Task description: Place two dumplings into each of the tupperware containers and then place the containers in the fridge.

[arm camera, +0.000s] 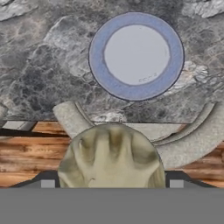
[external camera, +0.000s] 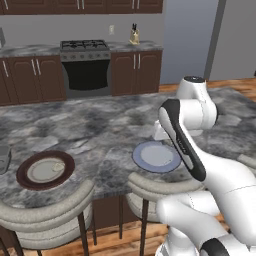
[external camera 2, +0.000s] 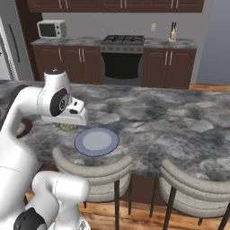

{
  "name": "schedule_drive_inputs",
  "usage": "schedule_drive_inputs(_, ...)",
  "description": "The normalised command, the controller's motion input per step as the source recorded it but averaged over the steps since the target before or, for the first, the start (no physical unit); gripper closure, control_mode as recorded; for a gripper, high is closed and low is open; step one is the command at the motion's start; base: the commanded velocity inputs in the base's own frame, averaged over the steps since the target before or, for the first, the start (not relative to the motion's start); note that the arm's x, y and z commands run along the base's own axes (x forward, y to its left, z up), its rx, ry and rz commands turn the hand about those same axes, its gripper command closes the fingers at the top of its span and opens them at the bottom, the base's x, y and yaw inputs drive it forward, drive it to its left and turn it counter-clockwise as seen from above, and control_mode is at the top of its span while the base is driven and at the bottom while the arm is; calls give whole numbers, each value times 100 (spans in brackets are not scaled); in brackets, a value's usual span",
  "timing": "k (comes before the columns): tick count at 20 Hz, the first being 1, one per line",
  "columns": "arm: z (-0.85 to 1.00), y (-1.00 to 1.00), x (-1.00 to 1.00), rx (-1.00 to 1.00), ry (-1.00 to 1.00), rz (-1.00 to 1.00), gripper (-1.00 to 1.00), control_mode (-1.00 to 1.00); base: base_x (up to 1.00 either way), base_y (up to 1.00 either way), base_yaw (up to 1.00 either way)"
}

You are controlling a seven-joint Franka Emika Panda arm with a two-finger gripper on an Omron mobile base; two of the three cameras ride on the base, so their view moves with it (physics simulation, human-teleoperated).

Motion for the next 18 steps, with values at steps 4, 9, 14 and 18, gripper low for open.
schedule_drive_inputs(4,0,0,0,0,0,0,100,100,-79,44,3)
schedule_drive_inputs(9,0,0,0,0,0,0,100,100,-13,89,2)
schedule_drive_inputs(14,0,0,0,0,0,0,100,100,29,100,0)
schedule_drive_inputs(18,0,0,0,0,0,0,100,100,3,100,0)
